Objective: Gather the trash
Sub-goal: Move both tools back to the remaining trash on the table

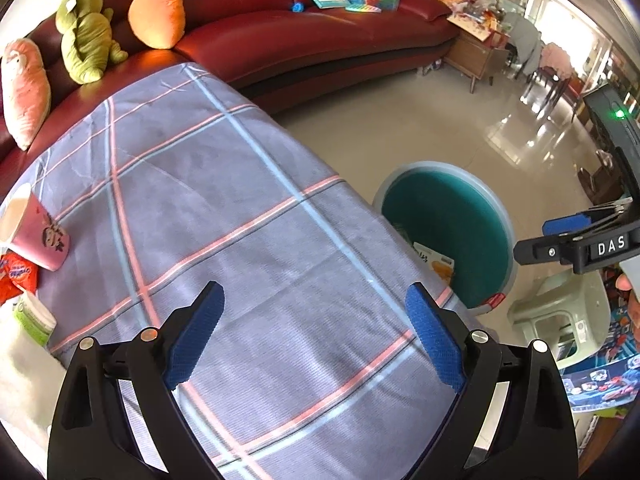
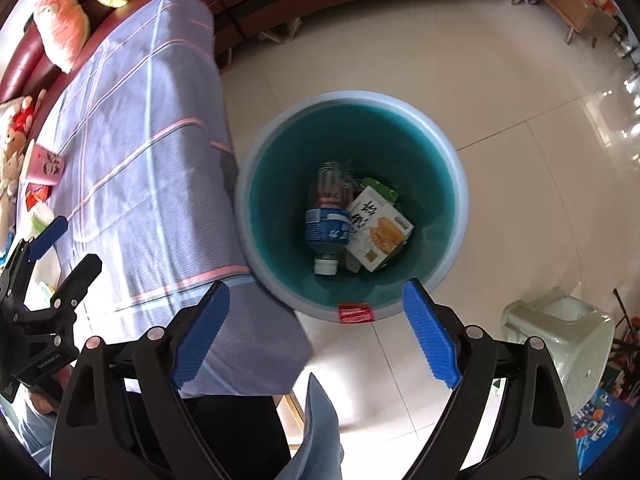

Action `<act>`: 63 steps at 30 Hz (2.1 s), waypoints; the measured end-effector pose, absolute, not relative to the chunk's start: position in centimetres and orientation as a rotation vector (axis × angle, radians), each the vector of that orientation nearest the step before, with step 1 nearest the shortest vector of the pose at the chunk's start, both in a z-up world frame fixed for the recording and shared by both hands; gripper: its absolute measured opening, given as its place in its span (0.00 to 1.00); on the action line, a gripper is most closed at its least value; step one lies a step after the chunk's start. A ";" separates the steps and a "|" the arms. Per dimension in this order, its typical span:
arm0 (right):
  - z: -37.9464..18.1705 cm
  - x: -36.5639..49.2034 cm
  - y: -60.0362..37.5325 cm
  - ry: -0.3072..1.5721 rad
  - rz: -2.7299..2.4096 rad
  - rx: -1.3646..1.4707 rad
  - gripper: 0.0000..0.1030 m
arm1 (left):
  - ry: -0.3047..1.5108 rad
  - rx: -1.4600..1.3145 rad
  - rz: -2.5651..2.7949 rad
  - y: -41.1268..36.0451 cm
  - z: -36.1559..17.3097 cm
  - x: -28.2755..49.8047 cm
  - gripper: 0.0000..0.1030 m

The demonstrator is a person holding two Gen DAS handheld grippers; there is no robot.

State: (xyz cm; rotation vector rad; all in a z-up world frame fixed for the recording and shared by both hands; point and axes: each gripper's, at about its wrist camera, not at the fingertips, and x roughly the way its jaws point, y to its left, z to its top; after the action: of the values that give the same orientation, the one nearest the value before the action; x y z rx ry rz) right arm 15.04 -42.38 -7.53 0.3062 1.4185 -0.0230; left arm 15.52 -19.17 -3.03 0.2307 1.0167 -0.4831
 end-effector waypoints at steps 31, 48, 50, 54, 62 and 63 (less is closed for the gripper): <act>-5.1 16.3 -19.2 1.434 0.224 0.068 0.82 | 0.904 0.210 -0.181 6.2 2.2 12.4 0.90; -5.9 18.0 -9.4 1.473 0.298 -0.009 0.82 | 0.968 0.182 -0.189 11.5 -2.7 12.2 0.48; -6.2 18.1 -9.3 1.481 0.293 -0.003 0.82 | 0.981 0.168 -0.185 11.5 -3.3 12.3 0.26; -6.8 18.4 -9.4 1.490 0.289 -0.002 0.82 | 0.978 0.114 -0.186 12.0 -3.3 12.2 0.02; -6.3 20.0 -7.7 1.482 0.289 -0.007 0.82 | 0.871 0.058 -0.142 14.4 2.2 12.6 0.01; -6.1 20.2 -7.6 1.477 0.289 -0.004 0.82 | 0.858 0.051 -0.132 14.8 2.7 12.7 0.01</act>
State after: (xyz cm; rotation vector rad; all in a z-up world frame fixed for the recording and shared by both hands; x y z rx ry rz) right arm 20.19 -7.59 -6.06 -0.0038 1.4774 0.2888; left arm 12.71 14.84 2.70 0.0515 0.8580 -0.1315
